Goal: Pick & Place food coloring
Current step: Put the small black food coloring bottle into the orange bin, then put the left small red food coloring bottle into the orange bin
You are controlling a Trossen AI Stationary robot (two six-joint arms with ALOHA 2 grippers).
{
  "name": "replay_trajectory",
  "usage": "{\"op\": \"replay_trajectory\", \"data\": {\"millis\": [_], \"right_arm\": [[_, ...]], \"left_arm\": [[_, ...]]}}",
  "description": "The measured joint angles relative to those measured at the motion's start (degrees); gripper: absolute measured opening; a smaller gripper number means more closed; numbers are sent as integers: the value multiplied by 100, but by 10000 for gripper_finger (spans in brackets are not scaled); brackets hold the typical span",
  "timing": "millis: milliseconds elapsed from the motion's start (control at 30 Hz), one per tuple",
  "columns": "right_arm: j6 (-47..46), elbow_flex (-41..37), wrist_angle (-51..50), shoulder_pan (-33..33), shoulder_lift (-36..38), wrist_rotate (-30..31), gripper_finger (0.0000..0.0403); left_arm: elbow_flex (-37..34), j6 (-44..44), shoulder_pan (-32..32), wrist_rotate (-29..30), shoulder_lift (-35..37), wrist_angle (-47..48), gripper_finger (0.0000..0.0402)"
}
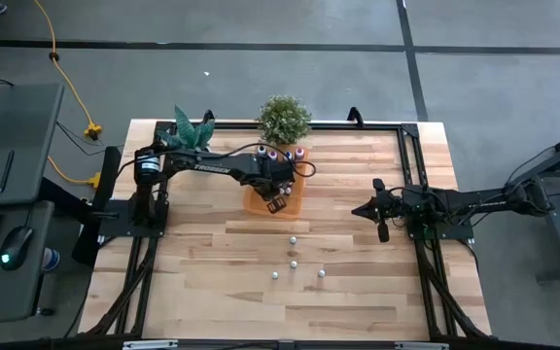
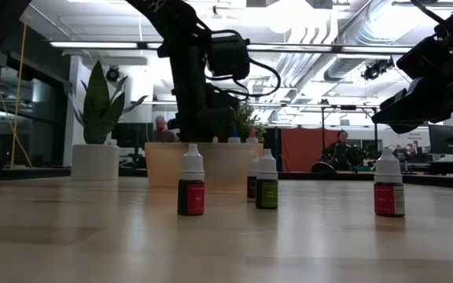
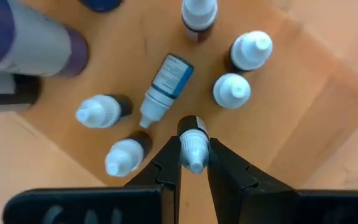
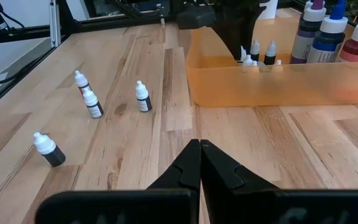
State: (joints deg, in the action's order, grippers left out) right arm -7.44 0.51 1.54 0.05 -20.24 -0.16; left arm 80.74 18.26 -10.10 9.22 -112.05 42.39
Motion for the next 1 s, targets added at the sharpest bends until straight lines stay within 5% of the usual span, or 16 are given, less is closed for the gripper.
{"op": "replay_trajectory", "data": {"millis": [1000], "right_arm": [[0, 0, -4, -1, 0, 0, 0]], "left_arm": [[241, -365, -1, 192, -17, 244, 162]]}}
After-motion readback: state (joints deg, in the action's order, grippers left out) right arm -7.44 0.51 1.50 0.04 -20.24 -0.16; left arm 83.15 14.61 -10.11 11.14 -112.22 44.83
